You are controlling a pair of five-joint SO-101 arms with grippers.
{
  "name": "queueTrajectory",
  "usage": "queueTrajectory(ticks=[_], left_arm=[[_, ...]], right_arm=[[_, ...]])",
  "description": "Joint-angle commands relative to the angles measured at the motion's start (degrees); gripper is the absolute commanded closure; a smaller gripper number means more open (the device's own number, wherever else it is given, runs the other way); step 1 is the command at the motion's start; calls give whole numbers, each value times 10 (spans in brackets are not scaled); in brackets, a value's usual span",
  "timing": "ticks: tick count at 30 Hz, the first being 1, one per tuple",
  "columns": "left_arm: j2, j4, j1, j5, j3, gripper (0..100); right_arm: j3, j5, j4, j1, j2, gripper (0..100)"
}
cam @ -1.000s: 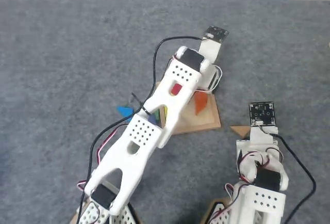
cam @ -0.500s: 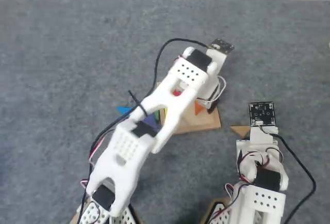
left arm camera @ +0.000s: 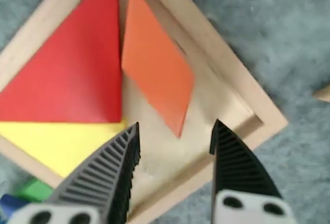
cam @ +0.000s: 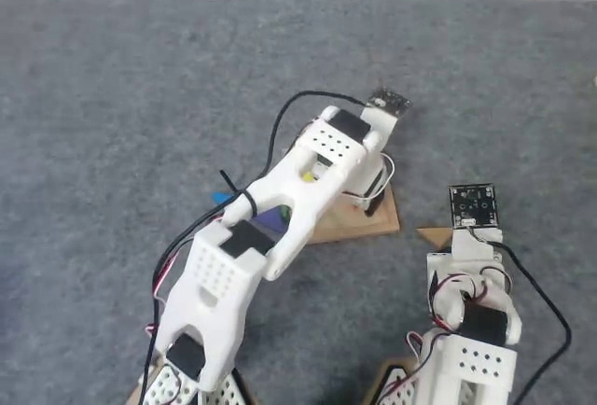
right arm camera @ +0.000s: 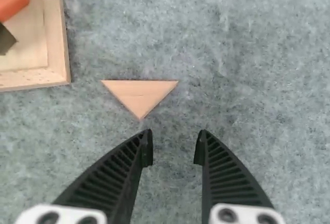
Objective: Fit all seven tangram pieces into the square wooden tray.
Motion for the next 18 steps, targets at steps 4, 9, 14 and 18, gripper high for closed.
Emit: queueTrajectory(ticks=[4, 9, 14, 18], left_arm=[[38, 18, 0, -10, -113, 787], [98, 44, 0, -10, -211, 786], [172, 75, 0, -8, -325, 786], [229, 105, -1, -6, -434, 786]], right_arm=[[-29, 1, 3, -5, -11, 855], [-29, 1, 3, -5, -11, 855], [-29, 1, 3, -5, -11, 855], [-29, 1, 1, -5, -11, 855]])
